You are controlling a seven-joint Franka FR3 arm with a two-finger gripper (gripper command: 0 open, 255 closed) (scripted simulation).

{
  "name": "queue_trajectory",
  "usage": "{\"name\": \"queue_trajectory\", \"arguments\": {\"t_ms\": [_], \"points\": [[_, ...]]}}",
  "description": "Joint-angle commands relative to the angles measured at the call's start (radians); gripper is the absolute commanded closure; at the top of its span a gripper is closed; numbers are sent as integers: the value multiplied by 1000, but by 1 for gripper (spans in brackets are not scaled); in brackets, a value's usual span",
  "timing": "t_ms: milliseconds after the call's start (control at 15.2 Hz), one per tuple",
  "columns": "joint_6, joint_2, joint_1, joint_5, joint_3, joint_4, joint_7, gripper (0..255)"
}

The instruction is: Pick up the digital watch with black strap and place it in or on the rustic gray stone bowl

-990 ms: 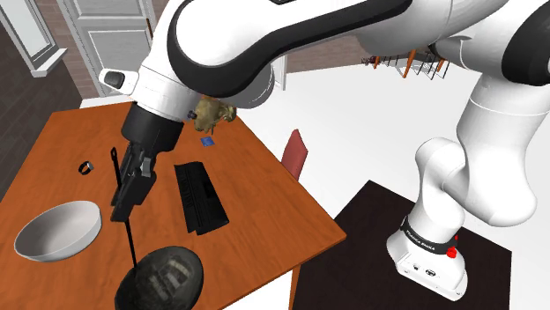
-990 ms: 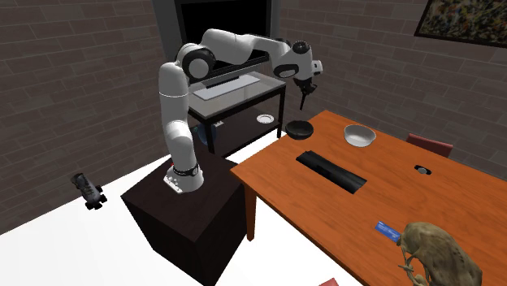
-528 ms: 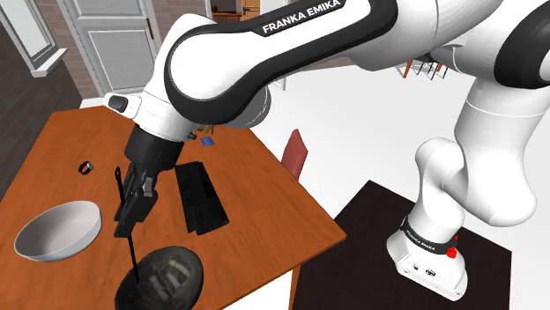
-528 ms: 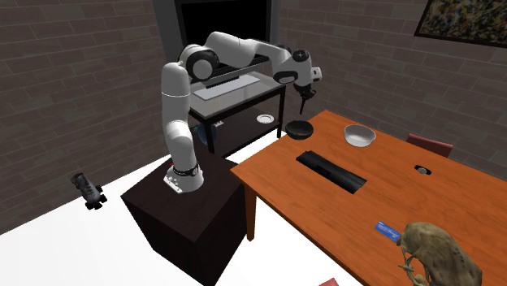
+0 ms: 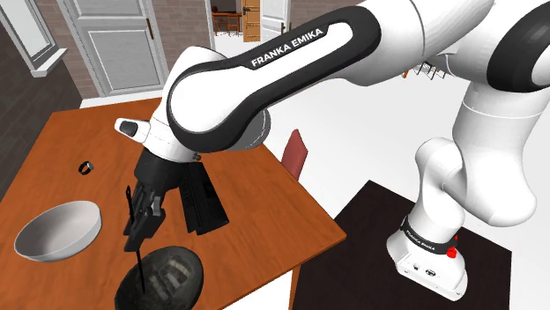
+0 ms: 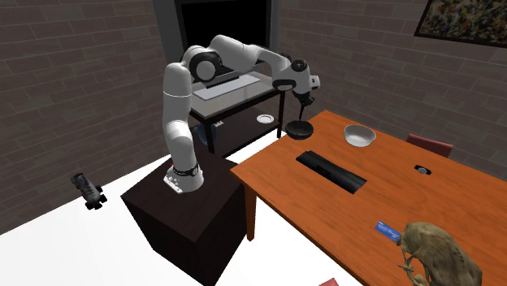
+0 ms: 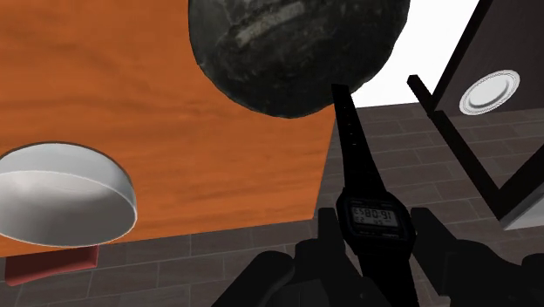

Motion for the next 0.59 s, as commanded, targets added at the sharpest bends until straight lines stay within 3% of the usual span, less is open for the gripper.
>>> {"name": "queue_trajectory", "arguments": {"t_ms": [0,528], "points": [[19,11,-3,19,5,-12,-24,255],[36,23,-5,36,10,-21,-44,255]]}}
